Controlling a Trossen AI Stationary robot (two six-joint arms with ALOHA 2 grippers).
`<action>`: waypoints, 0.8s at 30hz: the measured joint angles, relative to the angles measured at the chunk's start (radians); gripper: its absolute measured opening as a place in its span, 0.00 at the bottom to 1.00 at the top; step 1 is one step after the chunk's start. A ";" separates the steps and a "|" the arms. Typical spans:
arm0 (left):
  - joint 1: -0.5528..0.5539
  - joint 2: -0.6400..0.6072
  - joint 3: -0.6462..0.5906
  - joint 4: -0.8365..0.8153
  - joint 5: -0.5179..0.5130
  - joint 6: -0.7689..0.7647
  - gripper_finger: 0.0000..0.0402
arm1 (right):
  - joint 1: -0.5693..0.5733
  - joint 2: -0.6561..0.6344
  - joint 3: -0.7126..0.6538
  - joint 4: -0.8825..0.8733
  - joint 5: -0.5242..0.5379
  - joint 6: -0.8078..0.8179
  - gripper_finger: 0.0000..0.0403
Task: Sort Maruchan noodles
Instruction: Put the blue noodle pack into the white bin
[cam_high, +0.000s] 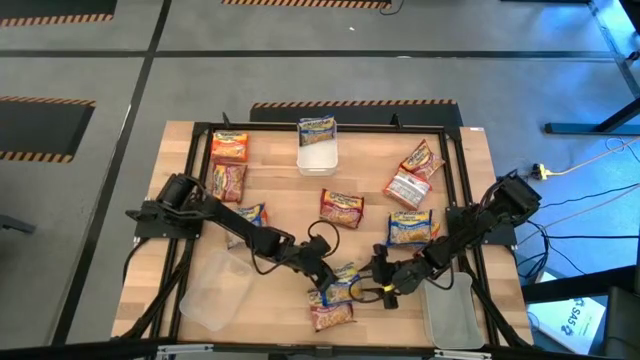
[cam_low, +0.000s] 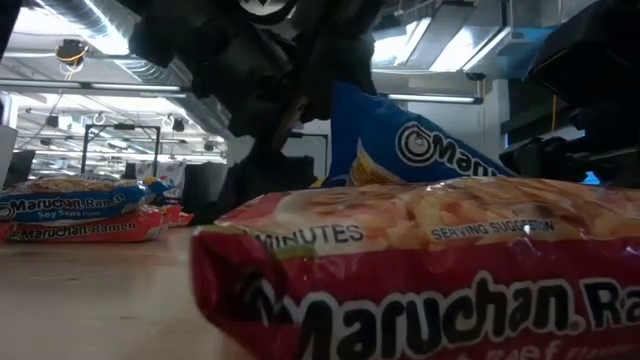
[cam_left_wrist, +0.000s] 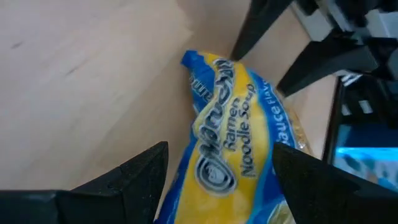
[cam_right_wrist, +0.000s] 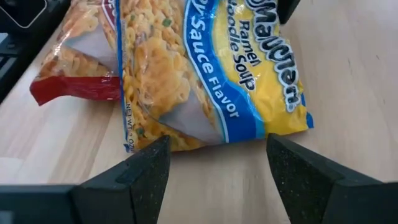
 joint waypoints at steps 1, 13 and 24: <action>0.003 0.000 -0.001 0.003 0.009 0.000 0.70 | -0.001 0.000 0.000 -0.001 0.004 0.000 0.62; 0.031 0.067 0.008 0.045 0.159 0.045 0.69 | -0.002 0.000 0.000 0.002 0.034 -0.005 0.62; 0.054 0.092 0.008 0.105 0.169 0.131 0.43 | -0.002 0.000 0.000 0.005 0.054 -0.005 0.62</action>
